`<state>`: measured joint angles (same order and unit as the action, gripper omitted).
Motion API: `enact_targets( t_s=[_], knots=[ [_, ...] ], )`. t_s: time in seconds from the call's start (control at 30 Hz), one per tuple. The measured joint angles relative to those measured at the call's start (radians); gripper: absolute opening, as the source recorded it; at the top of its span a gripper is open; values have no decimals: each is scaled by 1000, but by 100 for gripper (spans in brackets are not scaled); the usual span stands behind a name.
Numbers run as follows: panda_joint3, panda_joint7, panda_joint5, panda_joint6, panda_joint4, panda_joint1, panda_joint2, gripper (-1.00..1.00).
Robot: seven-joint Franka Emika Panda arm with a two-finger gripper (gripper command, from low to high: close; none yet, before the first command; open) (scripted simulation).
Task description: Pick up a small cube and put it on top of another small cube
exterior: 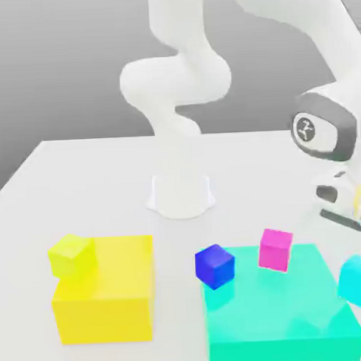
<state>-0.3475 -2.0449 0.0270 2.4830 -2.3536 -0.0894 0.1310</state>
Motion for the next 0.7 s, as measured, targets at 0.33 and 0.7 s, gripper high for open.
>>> enact_targets(
  t_s=[0.33, 0.7],
  knots=[
    [110, 376, -127, -101, -248, 107, -358, -100],
    [149, 453, -95, 75, -389, 146, -319, 100]
  ],
)
